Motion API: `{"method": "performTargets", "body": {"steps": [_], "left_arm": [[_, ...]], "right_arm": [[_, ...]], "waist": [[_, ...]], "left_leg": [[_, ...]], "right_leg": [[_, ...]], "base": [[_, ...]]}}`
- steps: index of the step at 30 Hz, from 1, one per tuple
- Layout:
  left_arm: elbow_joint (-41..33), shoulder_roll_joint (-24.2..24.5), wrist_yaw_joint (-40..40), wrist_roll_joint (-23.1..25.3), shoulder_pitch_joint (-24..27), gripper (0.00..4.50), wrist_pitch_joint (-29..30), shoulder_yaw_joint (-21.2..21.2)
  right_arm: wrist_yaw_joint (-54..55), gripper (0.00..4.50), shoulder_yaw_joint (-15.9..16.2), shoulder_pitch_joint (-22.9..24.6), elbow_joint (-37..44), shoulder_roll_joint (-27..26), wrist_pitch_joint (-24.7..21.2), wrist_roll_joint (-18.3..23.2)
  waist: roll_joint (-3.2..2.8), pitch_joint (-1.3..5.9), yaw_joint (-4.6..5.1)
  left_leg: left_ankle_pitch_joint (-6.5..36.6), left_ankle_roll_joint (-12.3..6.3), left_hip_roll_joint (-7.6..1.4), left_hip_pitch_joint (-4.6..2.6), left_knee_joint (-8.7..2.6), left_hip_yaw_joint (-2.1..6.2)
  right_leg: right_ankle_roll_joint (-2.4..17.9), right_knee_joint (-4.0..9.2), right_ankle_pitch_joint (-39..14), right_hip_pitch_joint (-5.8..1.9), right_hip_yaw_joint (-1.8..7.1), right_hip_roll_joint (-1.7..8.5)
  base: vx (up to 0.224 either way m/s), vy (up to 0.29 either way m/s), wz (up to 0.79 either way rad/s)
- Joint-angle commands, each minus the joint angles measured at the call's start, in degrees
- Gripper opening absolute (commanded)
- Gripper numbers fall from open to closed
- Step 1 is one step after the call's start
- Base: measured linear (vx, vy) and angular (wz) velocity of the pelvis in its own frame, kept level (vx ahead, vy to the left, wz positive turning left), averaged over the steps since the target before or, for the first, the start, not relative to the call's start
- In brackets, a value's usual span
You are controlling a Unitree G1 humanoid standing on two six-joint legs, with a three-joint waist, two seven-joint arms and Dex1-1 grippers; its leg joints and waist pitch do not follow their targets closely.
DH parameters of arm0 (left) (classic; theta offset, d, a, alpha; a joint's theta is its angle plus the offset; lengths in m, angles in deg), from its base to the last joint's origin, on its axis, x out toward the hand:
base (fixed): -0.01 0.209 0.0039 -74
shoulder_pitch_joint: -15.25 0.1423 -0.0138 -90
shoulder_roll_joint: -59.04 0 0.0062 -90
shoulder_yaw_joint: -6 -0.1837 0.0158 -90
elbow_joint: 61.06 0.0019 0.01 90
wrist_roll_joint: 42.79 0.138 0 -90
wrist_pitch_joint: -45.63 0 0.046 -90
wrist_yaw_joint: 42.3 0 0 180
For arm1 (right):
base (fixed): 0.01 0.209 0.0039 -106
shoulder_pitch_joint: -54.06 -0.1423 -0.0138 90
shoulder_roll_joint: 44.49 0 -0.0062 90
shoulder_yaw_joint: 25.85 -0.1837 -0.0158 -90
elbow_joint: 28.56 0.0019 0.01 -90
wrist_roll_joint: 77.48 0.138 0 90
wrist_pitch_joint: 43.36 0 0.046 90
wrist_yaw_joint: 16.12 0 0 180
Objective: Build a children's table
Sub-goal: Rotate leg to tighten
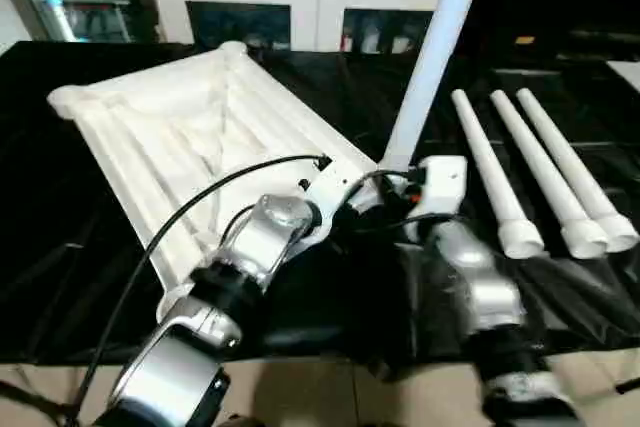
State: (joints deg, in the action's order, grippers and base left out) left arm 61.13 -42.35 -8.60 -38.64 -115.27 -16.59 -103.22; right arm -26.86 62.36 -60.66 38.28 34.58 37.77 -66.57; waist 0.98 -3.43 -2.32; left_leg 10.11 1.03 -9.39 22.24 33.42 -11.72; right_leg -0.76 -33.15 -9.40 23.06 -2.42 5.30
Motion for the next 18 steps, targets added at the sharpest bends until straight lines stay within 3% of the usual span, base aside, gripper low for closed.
{"method": "performTargets", "body": {"steps": [1,4,5,7,10,13,15,18], "left_arm": [[-1.10,1.13,3.69,-1.50,3.16,0.00,-2.85,-1.25],[-5.54,4.73,9.40,-2.10,5.67,0.00,-2.34,-2.92],[-6.46,5.51,10.63,-2.16,6.11,0.00,-2.19,-3.27],[-8.82,7.56,14.71,-2.89,7.03,0.00,-1.81,-4.15],[-12.95,10.70,21.55,-4.42,8.26,0.00,-3.18,-5.81],[-18.06,13.98,28.08,-6.12,9.09,0.00,-1.27,-7.72],[-18.61,14.41,28.52,-5.76,9.03,0.00,-1.00,-7.97],[-18.65,14.43,28.39,-5.27,8.92,0.00,-1.00,-8.08]], "right_arm": [[-4.38,3.85,0.39,1.71,4.49,2.78,-3.35,0.62],[-14.43,3.93,1.76,5.51,11.76,9.95,-8.11,3.15],[-16.63,4.18,2.12,6.22,13.09,11.40,-9.13,3.98],[-23.70,4.28,3.75,8.12,16.10,15.43,-11.78,6.78],[-34.51,4.43,7.53,10.92,19.01,21.99,-13.47,7.87],[-38.60,4.43,8.01,10.92,19.11,24.30,-14.86,8.33],[-38.75,4.43,8.04,9.99,18.27,24.16,-14.69,8.02],[-37.75,4.43,9.06,8.22,15.86,23.54,-12.94,5.50]], "waist": [[0.73,3.34,-0.11],[0.37,3.32,-0.73],[0.38,3.23,-0.61],[0.21,3.04,-0.75],[0.20,2.87,-0.73],[0.14,3.05,-0.74],[0.18,3.14,-0.97],[0.25,3.24,-1.04]], "left_leg": [[11.21,-3.57,-3.55,-1.04,-4.29,1.60],[11.34,-4.43,-3.83,-1.31,-4.30,1.72],[12.37,-4.41,-3.88,-1.23,-4.36,1.67],[15.09,-3.36,-3.92,-1.35,-4.58,1.75],[18.41,-1.70,-4.19,-1.52,-4.86,1.96],[17.55,-1.12,-4.18,-1.49,-4.87,1.95],[16.10,-1.17,-4.27,-1.87,-4.72,1.71],[13.21,-1.53,-4.06,-1.52,-4.51,1.61]], "right_leg": [[11.85,3.46,-9.91,-1.99,2.07,3.22],[11.85,3.46,-10.51,-2.29,2.07,3.18],[12.00,3.58,-11.84,-2.12,2.14,3.22],[11.39,3.99,-16.28,-1.88,2.16,3.37],[10.01,4.44,-20.68,-1.59,2.23,3.42],[11.10,4.03,-18.31,-1.49,2.30,3.41],[12.09,3.81,-15.33,-1.20,2.32,3.23],[13.41,3.19,-11.50,-1.54,2.20,3.22]], "base": [[0.000,0.000,0.00],[0.000,0.000,0.00],[0.000,0.000,0.00],[0.000,0.000,0.00],[0.000,0.000,0.00],[0.000,0.000,0.00],[0.000,0.000,0.00],[0.000,0.000,0.00]]}}
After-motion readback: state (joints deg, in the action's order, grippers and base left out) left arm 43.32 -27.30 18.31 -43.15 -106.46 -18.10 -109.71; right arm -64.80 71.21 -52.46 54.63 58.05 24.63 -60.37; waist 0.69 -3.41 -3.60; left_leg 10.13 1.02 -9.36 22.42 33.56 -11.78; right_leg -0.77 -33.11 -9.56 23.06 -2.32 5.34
